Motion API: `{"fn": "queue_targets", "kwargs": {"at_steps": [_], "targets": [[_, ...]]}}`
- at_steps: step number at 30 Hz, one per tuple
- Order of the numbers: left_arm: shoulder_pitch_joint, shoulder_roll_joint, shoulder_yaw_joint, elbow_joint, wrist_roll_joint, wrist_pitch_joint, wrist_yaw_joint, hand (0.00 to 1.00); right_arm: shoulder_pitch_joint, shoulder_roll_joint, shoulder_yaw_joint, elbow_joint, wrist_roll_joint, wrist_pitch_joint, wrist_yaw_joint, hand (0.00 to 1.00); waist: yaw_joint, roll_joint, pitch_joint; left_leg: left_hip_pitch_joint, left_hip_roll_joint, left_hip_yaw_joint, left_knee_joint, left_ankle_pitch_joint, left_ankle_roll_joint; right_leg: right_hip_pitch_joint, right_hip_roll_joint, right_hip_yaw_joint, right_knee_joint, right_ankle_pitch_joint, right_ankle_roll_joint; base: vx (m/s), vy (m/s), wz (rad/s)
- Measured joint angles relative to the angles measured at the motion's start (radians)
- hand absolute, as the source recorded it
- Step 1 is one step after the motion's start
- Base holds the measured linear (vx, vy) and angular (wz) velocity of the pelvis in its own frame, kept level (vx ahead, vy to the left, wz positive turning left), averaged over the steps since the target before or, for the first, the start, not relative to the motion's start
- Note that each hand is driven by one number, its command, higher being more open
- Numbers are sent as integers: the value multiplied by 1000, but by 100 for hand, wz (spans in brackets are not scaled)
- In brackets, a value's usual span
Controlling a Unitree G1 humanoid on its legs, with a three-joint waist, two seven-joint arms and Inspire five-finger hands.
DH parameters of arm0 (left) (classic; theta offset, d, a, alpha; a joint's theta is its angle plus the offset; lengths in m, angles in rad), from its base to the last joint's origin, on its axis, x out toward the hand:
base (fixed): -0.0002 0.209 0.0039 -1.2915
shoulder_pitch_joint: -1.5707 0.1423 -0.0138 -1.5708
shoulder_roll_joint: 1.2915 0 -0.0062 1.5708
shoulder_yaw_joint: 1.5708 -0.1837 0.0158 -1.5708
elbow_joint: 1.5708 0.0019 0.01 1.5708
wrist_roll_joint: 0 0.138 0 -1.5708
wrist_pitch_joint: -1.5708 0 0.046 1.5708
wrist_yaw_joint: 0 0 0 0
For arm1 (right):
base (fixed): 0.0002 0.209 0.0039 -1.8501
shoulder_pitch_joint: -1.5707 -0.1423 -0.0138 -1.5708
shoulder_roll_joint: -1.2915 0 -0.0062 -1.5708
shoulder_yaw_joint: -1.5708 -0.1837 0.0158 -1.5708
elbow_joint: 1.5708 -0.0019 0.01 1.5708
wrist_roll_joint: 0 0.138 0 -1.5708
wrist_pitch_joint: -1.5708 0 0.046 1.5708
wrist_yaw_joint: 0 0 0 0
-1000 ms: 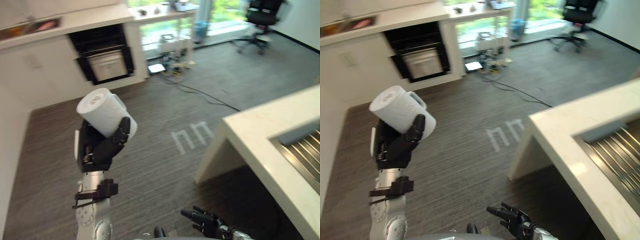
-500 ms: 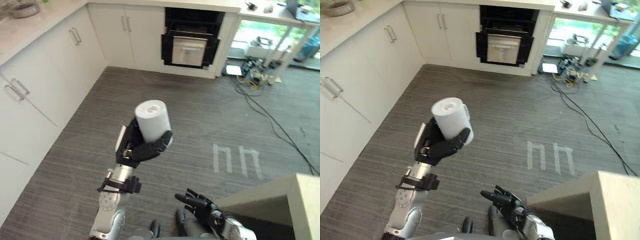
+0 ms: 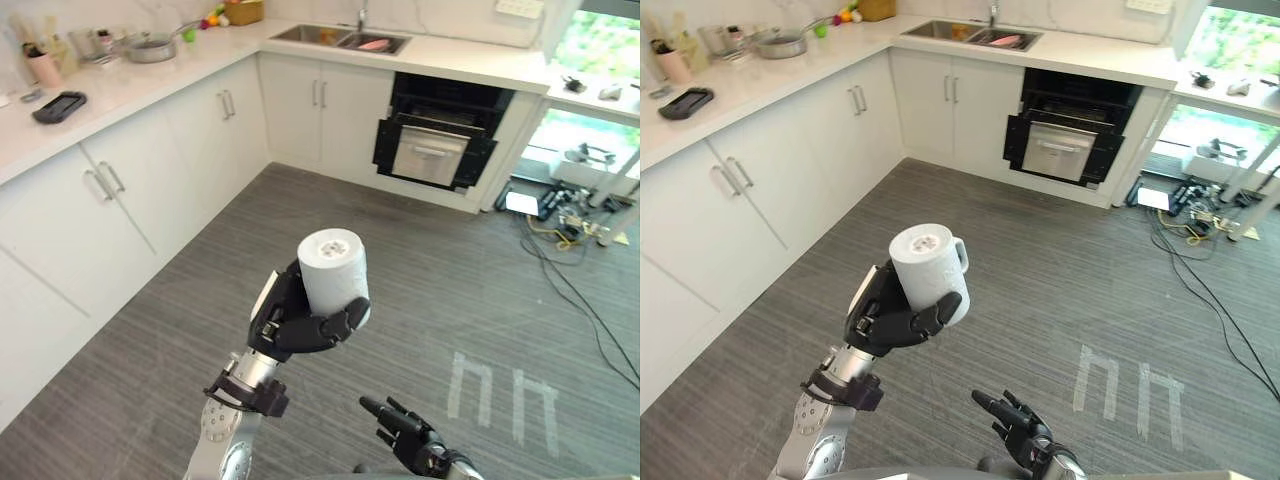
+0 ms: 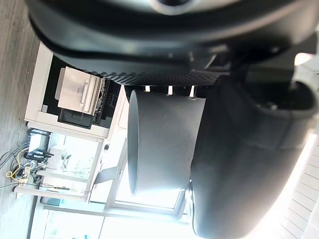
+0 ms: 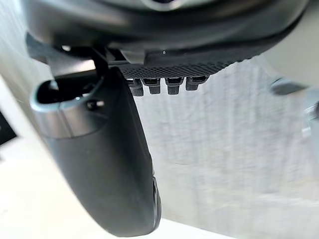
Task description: Walk over to the sink, pick up the cup, carry it to the dishwasher, place the cup inside the dishwasher, then close the dishwasher door
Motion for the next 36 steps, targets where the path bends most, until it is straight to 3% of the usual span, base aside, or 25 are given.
{"fn": "queue_targets", "kwargs": {"at_steps": [3,7,9,14,16,18,19,20,21,22,23,25,27,29,30,31,32,35,36], "targets": [[-9,-15,44,7,-3,2,30,0,-1,8,-53,51,-40,-48,68,100,0,2,-3,50,0,15,-44,15,-2,84,-4,-6,-104,41,5,47,29,10],[-10,-44,188,12,-52,4,102,0,15,-12,-155,192,-138,-129,186,100,0,0,-7,86,-5,78,-98,47,-21,153,-25,-51,-170,57,9,16,23,31],[-16,-45,250,14,-95,5,138,0,9,-29,-178,229,-167,-150,214,100,-1,-4,-1,109,-9,118,-159,85,-20,156,-32,-75,-170,55,12,-7,8,33],[6,-42,272,22,-118,8,156,0,2,-42,-177,258,-197,-160,221,100,16,-7,4,137,-11,105,-168,91,-21,188,-33,-89,-169,46,20,-41,-5,11],[9,-47,271,12,-117,18,156,0,2,-44,-176,255,-197,-165,229,100,14,-6,26,107,-3,100,-97,42,-27,186,-27,-90,-150,22,15,-86,-5,4],[24,-69,273,-8,-117,20,156,0,-1,-57,-172,250,-197,-167,252,100,18,18,45,63,40,117,11,-29,-47,164,7,-95,-74,-17,-3,-69,-48,-13],[40,-77,275,-32,-117,20,156,0,-2,-60,-168,245,-197,-167,266,100,35,13,64,35,66,135,125,-72,-91,141,16,-97,34,-102,-25,14,-58,1],[39,-82,266,-47,-115,20,152,0,-5,-68,-173,258,-194,-168,269,100,30,14,99,-58,102,142,348,-84,-101,137,25,-118,89,-147,-38,13,-45,18],[41,-81,260,-47,-115,21,151,0,-4,-72,-170,268,-195,-164,269,100,30,5,107,-108,109,153,443,-48,-82,130,14,-130,116,-167,-40,10,-16,47],[47,-86,258,-47,-116,23,148,0,2,-71,-172,288,-191,-165,267,100,35,-25,127,-171,114,187,569,-11,-34,136,-21,-141,151,-195,-37,64,-18,47],[48,-89,259,-44,-117,23,142,0,5,-89,-173,286,-192,-160,267,100,33,-25,148,-217,118,216,602,-49,-21,150,-39,-153,156,-205,-39,79,-12,42],[47,-88,263,-41,-120,23,125,0,8,-106,-192,298,-196,-148,266,100,30,-23,179,-247,94,241,488,-67,-33,177,-73,-165,156,-222,-24,184,93,28],[48,-92,264,-41,-133,22,109,0,23,-108,-211,296,-196,-151,266,100,31,-23,180,-254,44,235,289,-26,-38,207,-114,-173,152,-243,2,258,147,14],[47,-105,265,-42,-133,18,99,0,40,-115,-218,298,-226,-151,263,100,31,-22,180,-263,16,183,57,111,-42,265,-149,-174,146,-290,46,326,188,2],[47,-108,264,-41,-134,18,99,0,41,-115,-219,300,-228,-151,260,100,33,-24,180,-264,14,175,36,158,-46,279,-157,-173,145,-303,60,385,244,-6],[46,-111,263,-40,-135,18,99,0,48,-115,-223,306,-234,-153,256,100,37,-30,172,-260,-4,182,46,250,-31,303,-182,-167,140,-328,88,446,296,-17],[34,-108,264,-40,-138,18,99,0,45,-105,-254,329,-238,-152,246,100,40,-41,161,-272,-39,193,105,234,35,313,-224,-158,141,-347,115,469,310,-21],[-3,-102,257,-18,-152,27,99,0,59,-78,-333,327,-243,-158,236,100,28,-65,145,-269,-86,224,187,130,72,300,-285,-121,257,-323,160,527,270,0],[-31,-92,241,6,-163,47,97,0,73,-58,-372,312,-243,-164,238,100,16,-79,117,-228,-122,225,177,89,91,251,-324,-101,421,-276,167,603,335,21]]}}
